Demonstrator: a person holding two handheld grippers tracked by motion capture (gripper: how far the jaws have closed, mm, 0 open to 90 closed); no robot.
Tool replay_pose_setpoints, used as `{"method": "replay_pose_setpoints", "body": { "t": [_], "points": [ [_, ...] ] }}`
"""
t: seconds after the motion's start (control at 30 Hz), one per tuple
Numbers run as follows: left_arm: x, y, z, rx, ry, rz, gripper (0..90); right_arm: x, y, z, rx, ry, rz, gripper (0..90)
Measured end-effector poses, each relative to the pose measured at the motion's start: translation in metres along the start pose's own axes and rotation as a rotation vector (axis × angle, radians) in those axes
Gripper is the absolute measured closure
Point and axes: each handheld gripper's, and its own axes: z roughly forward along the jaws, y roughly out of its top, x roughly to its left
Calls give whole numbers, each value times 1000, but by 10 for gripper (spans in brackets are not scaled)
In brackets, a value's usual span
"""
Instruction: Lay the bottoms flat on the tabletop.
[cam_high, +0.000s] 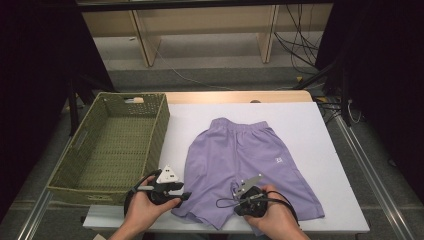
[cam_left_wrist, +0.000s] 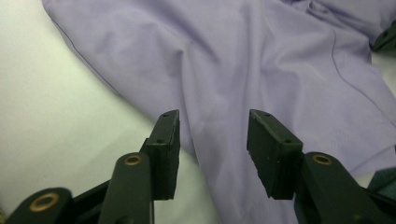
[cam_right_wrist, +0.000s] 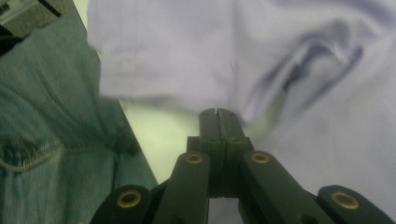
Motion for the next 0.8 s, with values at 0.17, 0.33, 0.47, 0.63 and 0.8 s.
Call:
{"method": "replay_pose_setpoints", "body": {
  "t": [0.17, 0.33, 0.47, 0.63, 0.8],
  "points": [
    [-5, -3, 1, 31, -3, 7, 565, -3, -5, -6, -69, -14, 30, 900],
    [-5, -6, 5, 83, 8, 2, 568, 6, 4, 2, -191, 26, 65, 693],
    [-8, -9, 7, 114, 0, -5, 579, 17, 10, 15, -186, 49, 35, 588],
    [-9, -13, 11, 161, -14, -19, 620, 34, 13, 31, -125, 56, -28, 527],
    [-13, -13, 11, 174, -10, -15, 669, 47, 13, 35, -102, -49, -126, 677]
  ]
}}
